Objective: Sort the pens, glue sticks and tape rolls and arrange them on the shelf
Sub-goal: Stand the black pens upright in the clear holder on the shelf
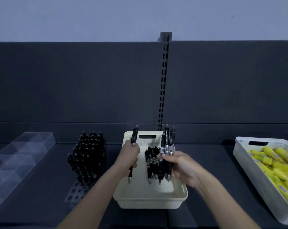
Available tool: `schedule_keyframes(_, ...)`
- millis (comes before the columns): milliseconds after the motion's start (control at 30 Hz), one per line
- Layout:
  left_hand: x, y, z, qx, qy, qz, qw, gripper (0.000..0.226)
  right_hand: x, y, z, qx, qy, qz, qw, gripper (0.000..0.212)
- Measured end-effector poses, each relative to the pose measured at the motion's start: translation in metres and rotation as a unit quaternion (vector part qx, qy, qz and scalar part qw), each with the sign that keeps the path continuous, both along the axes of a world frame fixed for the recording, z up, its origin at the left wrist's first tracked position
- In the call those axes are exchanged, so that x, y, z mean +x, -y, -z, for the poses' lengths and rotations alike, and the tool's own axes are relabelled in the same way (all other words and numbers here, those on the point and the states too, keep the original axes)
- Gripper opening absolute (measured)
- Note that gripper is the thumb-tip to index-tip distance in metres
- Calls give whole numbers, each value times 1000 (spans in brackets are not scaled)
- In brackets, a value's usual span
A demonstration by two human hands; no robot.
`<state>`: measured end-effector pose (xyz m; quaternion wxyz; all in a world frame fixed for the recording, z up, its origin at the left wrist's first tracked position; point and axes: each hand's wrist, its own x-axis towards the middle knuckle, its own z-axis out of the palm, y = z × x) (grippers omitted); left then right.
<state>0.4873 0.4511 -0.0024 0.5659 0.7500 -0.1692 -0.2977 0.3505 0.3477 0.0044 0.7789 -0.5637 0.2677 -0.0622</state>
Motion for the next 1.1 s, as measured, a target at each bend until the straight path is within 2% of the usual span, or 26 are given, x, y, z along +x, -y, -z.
schedule_keyframes(167, -32, -51, -21, -108, -31, 39, 993, 26, -2, -34, -13, -20, 28, -83, 996, 17)
schedule_keyframes(333, -36, -90, -29, -114, -22, 19, 993, 21, 7, -77, -23, -71, 9, -176, 982, 15)
schedule_keyframes(467, -29, -122, -31, -124, -17, 9, 992, 21, 23, -111, -22, -90, 10, -202, 975, 18)
schedule_keyframes(667, 8, -173, -30, -151, -15, 13, 988, 20, 60, -167, -20, -79, 18, -199, 977, 23)
schedule_keyframes(767, 40, -204, -27, -139, -21, 10, 990, 28, 85, -195, -19, -64, -2, -153, 986, 22)
schedule_keyframes(833, 65, -224, -23, -120, -15, 4, 993, 29, 98, -208, -16, -107, -44, -116, 987, 24)
schedule_keyframes(900, 87, -240, -17, -112, -17, -3, 994, 29, 106, -217, -14, -189, -93, -100, 972, 33)
schedule_keyframes(967, 98, -250, -12, -104, -23, 4, 994, 29, 111, -223, -11, -232, -110, -85, 963, 35)
schedule_keyframes(1033, 103, -257, -8, -92, -28, 15, 995, 27, 114, -226, -9, -249, -107, -60, 961, 27)
schedule_keyframes(1100, 108, -261, -3, -86, -33, 16, 996, 26, 118, -223, -4, -330, -131, -48, 934, 16)
